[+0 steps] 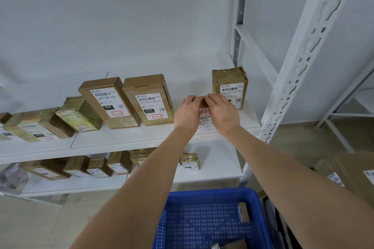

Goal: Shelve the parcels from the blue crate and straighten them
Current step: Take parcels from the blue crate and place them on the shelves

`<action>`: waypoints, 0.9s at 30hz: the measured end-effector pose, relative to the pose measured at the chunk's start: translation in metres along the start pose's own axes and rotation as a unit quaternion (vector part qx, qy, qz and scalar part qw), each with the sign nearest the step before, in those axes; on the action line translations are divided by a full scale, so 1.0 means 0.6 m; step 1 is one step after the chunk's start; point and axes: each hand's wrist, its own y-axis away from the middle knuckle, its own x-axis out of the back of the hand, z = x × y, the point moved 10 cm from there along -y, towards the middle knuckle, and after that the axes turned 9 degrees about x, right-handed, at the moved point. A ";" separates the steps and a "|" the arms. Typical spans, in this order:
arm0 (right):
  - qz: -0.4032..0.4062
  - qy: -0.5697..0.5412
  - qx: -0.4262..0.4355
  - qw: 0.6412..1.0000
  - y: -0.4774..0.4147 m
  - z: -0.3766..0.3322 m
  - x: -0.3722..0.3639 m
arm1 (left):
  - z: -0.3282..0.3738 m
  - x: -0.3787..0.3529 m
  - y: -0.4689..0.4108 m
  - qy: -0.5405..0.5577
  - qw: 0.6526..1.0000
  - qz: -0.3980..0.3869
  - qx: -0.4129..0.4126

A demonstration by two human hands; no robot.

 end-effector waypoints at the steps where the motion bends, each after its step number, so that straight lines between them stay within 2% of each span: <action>1: -0.003 0.003 0.000 1.000 0.001 -0.001 0.000 | -0.002 0.000 -0.001 -0.001 1.000 0.004 0.003; 11: -0.037 0.027 0.000 0.999 -0.029 0.006 -0.018 | -0.011 -0.009 -0.028 -0.008 1.000 0.016 0.008; 19: -0.027 0.104 -0.014 0.994 -0.063 0.019 -0.021 | -0.016 -0.020 -0.074 0.011 1.000 0.015 0.007; 27: -0.018 0.138 -0.028 0.990 -0.079 0.031 -0.020 | -0.012 -0.023 -0.097 0.022 1.000 0.018 0.002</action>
